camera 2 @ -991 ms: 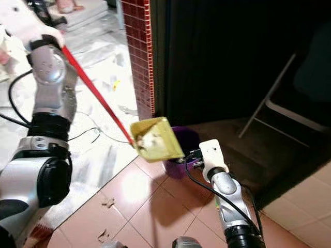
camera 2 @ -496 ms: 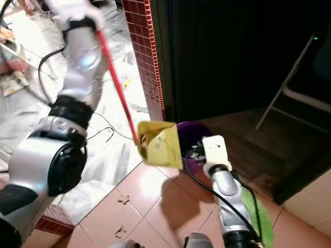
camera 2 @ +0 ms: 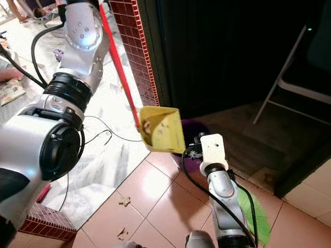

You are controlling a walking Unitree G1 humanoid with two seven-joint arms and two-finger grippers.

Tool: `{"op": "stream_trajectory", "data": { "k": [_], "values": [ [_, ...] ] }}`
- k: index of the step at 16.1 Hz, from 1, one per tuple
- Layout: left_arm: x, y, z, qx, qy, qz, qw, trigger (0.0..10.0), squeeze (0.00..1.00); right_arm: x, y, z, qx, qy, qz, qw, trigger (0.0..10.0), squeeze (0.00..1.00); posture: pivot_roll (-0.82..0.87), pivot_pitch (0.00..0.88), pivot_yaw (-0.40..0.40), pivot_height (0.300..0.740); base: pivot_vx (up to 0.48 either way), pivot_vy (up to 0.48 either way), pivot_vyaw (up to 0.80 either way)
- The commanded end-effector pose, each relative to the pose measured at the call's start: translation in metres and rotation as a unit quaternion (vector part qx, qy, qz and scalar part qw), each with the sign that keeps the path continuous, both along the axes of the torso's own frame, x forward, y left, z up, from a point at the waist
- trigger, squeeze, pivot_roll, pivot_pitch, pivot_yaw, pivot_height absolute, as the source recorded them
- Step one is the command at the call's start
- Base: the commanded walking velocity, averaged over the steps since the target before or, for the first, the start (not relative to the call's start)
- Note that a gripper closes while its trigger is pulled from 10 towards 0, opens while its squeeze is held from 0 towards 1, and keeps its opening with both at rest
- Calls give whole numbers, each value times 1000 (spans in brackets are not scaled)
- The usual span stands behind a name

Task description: Sweep floor

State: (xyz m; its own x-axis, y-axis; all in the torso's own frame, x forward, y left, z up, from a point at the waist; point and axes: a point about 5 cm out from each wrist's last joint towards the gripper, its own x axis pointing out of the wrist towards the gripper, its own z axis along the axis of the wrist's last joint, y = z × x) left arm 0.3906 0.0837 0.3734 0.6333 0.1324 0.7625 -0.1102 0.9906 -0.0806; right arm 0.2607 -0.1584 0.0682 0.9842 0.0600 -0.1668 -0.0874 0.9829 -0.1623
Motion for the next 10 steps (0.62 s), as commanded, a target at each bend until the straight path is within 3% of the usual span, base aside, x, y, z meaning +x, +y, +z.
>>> {"op": "stream_trajectory", "data": {
  "k": [1,2,4,8,9,10],
  "values": [
    [-13,-8,30,16,-74,-2,997,10000,0,-17,29,-33,115,86,12,990,10000,0,-240,0,281,740,0,0,0],
    [-14,-10,30,16,-76,-3,997,10000,0,-18,29,-33,115,86,12,990,10000,0,-241,0,283,740,0,0,0],
    [-28,-47,23,57,-120,-43,990,10000,0,-19,31,-30,119,78,12,990,10000,0,-255,0,291,740,0,0,0],
    [-45,-88,2,96,-149,-97,979,10000,0,-20,31,-28,120,72,9,990,10000,0,-261,0,296,740,0,0,0],
    [-54,-102,-5,122,-174,-109,971,10000,0,-19,31,-27,120,70,8,990,10000,0,-264,0,297,740,0,0,0],
    [-56,-106,-8,127,-177,-115,969,10000,0,-19,31,-27,120,69,8,990,10000,0,-266,0,299,740,0,0,0]
  ]
}}
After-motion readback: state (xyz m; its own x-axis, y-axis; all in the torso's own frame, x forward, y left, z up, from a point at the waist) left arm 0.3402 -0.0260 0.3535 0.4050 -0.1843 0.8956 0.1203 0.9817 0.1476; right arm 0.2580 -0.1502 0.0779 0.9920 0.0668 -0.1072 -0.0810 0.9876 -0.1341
